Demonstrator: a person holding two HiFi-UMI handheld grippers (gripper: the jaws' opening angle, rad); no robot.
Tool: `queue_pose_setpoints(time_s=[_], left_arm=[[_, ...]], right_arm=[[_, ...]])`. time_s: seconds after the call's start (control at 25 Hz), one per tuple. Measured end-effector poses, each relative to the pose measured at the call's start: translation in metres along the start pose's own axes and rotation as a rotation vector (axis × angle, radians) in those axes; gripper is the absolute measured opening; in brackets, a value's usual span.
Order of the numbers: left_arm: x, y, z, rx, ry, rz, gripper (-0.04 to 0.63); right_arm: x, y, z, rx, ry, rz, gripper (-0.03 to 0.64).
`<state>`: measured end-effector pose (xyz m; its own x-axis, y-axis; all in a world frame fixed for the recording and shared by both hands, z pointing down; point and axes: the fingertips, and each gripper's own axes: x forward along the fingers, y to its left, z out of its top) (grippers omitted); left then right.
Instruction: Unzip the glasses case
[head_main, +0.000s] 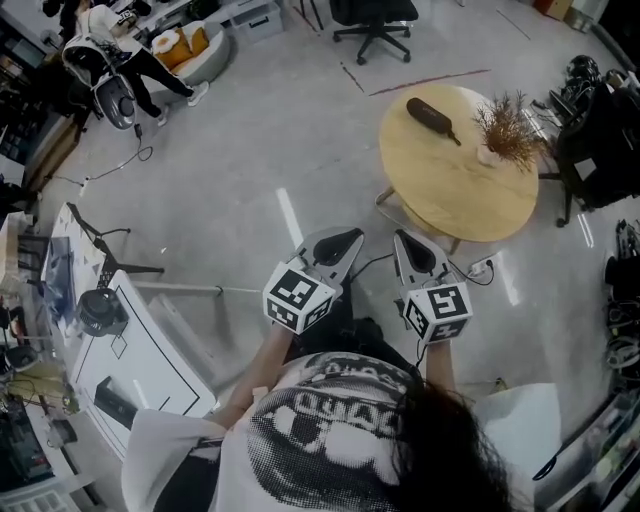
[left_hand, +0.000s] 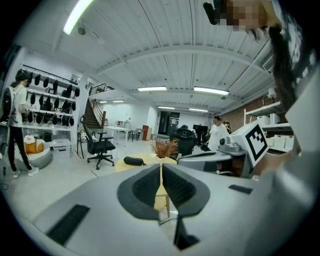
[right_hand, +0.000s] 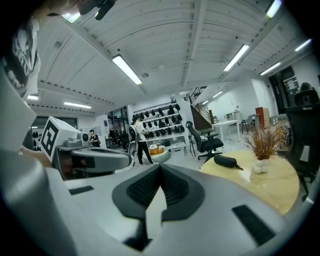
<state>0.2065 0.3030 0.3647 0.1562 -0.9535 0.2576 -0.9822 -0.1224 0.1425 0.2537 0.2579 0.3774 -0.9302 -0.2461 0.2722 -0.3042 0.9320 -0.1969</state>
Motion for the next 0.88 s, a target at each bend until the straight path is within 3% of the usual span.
queue_pose_setpoints(time_s=[0.36,0.68,0.88], left_arm=[[0.043,0.072,0.009,-0.002,0.011,-0.061,0.021],[0.064,0.203,0.036,-0.006,0.014,-0.089,0.021],[0.08,0.256,0.047,-0.005,0.009,-0.14,0.021]], right_arm=[[0.081,-0.033,0.016,0.006,0.027,-0.046,-0.003],[0.192,-0.041,0.051,0.03,0.027,-0.111,-0.003],[0.235,-0.047,0.062,0.049,0.024,-0.179,-0.003]])
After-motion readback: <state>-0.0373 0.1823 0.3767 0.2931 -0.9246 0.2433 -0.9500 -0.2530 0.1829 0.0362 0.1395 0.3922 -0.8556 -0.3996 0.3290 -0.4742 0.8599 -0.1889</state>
